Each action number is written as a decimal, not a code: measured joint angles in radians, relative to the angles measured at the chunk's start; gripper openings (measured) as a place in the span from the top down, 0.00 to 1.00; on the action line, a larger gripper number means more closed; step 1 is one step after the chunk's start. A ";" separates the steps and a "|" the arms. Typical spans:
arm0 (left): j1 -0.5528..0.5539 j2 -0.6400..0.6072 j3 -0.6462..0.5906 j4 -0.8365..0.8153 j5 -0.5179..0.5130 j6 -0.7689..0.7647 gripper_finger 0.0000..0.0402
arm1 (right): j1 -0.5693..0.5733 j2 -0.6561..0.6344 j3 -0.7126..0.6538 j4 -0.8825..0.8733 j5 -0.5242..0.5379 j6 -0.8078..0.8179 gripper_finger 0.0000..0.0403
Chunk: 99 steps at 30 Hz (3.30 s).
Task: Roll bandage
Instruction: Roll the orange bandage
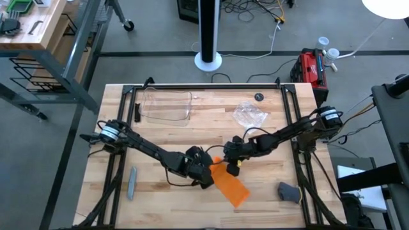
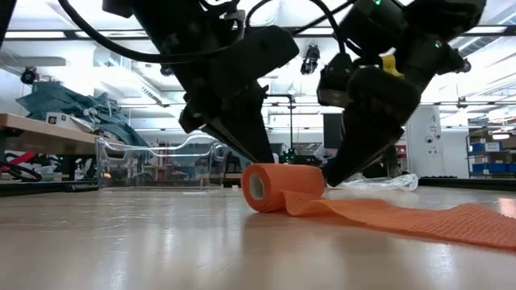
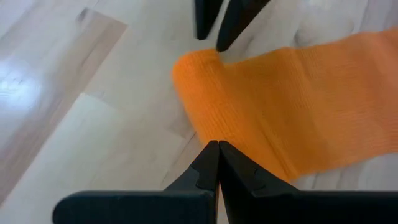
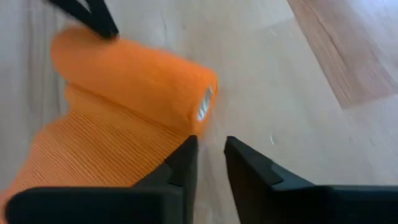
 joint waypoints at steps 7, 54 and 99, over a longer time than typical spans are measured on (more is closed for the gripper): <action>0.000 0.000 0.000 0.037 0.001 0.039 1.00 | 0.002 -0.009 0.047 -0.106 -0.038 0.034 0.63; 0.012 0.001 0.000 0.059 -0.088 0.161 1.00 | 0.360 -0.013 0.054 -0.244 -0.206 0.469 0.85; 0.020 0.035 0.000 -0.016 -0.143 0.068 1.00 | 0.454 -0.016 0.006 -0.282 -0.133 0.594 1.00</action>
